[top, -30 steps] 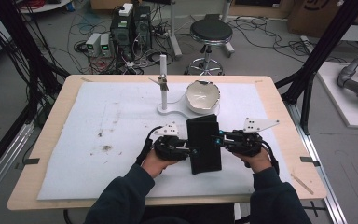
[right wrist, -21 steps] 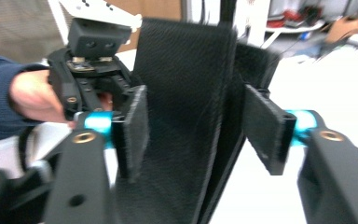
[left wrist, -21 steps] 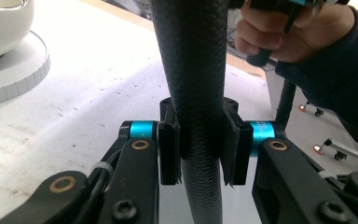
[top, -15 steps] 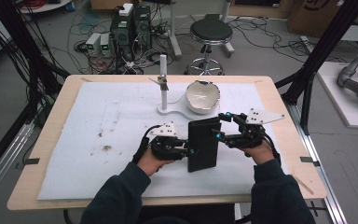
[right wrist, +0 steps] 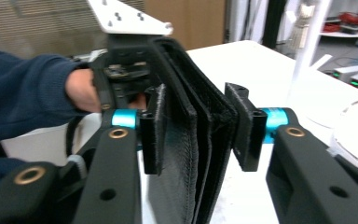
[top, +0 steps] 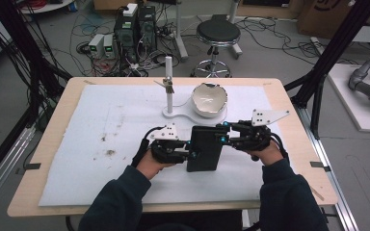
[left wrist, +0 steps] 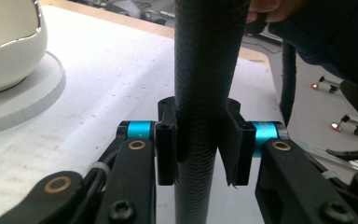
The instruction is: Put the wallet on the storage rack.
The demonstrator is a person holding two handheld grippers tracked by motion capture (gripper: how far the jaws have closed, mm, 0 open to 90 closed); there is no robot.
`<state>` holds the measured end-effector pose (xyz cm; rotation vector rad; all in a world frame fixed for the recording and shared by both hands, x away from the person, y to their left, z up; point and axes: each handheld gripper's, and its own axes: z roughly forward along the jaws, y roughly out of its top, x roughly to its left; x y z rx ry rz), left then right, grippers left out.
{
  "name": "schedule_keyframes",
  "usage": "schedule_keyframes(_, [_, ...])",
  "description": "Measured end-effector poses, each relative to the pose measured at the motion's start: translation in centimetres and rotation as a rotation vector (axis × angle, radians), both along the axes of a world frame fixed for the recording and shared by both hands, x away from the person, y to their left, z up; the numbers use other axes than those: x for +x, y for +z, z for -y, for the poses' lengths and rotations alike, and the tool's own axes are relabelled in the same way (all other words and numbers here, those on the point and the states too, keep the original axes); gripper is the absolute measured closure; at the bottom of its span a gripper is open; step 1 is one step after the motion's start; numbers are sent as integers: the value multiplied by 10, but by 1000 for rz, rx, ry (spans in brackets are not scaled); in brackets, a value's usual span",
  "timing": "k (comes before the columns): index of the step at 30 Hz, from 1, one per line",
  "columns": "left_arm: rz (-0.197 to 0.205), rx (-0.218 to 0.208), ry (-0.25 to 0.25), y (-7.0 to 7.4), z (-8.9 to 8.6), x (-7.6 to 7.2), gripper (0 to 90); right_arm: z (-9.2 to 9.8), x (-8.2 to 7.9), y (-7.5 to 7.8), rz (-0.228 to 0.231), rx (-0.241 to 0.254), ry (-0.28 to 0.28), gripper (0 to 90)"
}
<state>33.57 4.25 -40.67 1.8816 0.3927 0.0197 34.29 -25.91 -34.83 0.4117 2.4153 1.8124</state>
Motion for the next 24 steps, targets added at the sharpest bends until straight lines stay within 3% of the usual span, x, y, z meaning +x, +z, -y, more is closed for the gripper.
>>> schedule_keyframes(5, [-23, 8, 38, -1, -2, 2, 618, -4, -3, 0, -13, -4, 49, 598])
schedule_keyframes(10, [-24, 12, 53, -1, -2, 2, 591, -14, -3, -3, -8, -54, 44, 588])
schedule_keyframes(15, [-27, 18, 105, -1, -7, 4, 491, -17, -2, -1, 2, -81, -14, 731])
schedule_keyframes(20, [-15, 25, 179, 1, -26, 3, 468, -16, -5, 0, 5, -97, -57, 736])
schedule_keyframes(24, [0, 19, 249, 3, -52, -1, 468, -18, -7, 0, 8, -99, -50, 730])
